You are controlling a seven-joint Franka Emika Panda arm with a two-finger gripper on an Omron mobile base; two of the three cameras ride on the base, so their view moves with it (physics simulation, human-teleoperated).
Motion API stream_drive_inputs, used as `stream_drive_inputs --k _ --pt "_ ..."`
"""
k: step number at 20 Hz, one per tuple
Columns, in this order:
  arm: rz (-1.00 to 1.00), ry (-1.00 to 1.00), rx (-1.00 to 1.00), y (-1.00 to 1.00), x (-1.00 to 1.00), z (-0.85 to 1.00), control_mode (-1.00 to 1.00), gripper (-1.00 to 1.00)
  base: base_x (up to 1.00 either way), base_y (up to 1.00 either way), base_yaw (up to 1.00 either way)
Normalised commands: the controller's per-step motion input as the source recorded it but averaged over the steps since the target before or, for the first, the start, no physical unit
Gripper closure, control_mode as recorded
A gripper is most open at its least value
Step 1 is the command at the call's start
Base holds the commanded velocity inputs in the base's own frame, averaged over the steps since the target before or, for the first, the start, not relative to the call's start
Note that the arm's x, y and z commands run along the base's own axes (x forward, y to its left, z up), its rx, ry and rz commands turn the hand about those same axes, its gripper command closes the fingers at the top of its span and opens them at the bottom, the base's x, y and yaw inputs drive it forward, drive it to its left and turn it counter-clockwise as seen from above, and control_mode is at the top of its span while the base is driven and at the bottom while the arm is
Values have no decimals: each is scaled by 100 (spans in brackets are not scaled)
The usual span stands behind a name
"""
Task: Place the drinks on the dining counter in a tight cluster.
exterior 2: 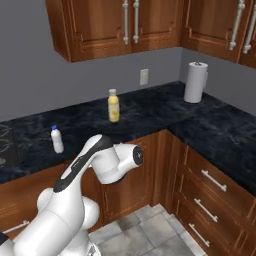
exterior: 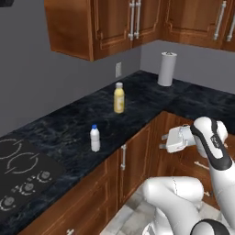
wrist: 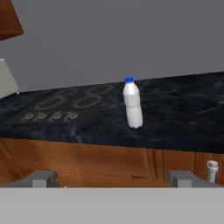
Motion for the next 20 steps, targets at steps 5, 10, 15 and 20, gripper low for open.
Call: stream_drive_inputs --k 5,10,15,20 --pt "0 0 0 0 0 0 100 -100 67 -12 46" --pt "0 0 0 0 0 0 100 -100 45 -39 25" --pt "0 0 0 0 0 0 100 -100 45 -40 25" --pt "0 0 0 0 0 0 100 -100 52 -33 35"
